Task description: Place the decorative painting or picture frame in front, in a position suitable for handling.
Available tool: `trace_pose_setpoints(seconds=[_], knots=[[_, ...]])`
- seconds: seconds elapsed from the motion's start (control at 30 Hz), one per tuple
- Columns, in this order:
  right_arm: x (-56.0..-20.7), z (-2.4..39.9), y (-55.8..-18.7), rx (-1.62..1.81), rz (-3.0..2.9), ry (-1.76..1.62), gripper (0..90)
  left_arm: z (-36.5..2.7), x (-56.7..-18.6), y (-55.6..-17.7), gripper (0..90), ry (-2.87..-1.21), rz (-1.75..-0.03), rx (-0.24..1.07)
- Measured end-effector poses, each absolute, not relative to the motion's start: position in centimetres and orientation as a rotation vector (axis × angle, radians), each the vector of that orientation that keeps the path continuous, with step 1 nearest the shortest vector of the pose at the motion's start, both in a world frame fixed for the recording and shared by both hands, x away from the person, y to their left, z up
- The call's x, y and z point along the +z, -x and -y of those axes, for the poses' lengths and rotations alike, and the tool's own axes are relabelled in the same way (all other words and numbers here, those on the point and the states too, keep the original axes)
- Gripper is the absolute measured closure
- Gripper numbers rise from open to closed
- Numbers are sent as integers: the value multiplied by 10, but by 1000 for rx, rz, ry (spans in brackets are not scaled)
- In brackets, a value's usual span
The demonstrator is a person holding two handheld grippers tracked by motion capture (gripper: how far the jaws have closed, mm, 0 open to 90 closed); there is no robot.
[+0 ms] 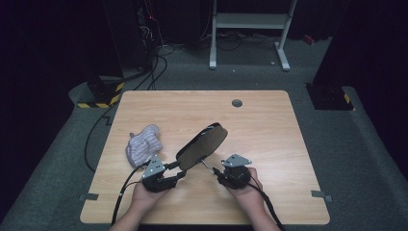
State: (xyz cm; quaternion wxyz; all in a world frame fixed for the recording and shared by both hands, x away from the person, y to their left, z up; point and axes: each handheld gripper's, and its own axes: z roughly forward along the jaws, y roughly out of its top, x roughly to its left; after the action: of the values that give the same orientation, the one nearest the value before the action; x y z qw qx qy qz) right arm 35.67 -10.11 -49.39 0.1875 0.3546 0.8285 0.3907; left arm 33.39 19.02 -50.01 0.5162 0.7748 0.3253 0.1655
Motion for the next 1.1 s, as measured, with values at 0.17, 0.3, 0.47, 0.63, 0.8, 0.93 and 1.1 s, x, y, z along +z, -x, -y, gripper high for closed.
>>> trace_pose_setpoints(seconds=[0.17,0.3,0.47,0.63,0.8,0.93,1.1], knots=[[-507,111,-342,1129,-2313,-1026,557,-189,-500,-331,537,-1873,-765,390],[-508,113,-345,1155,-2301,-1036,559,-185,-502,-327,553,-1891,-742,386],[-508,111,-345,1148,-2313,-1009,551,-174,-506,-322,550,-1930,-699,376],[-507,112,-345,1147,-2314,-1004,551,-166,-507,-319,528,-1945,-673,352],[-507,111,-345,1152,-2322,-1009,540,-163,-507,-317,506,-1938,-668,316],[-506,110,-344,1159,-2318,-993,534,-159,-506,-315,505,-1935,-656,296],[-505,110,-343,1173,-2326,-991,527,-155,-507,-314,504,-1940,-641,275]])
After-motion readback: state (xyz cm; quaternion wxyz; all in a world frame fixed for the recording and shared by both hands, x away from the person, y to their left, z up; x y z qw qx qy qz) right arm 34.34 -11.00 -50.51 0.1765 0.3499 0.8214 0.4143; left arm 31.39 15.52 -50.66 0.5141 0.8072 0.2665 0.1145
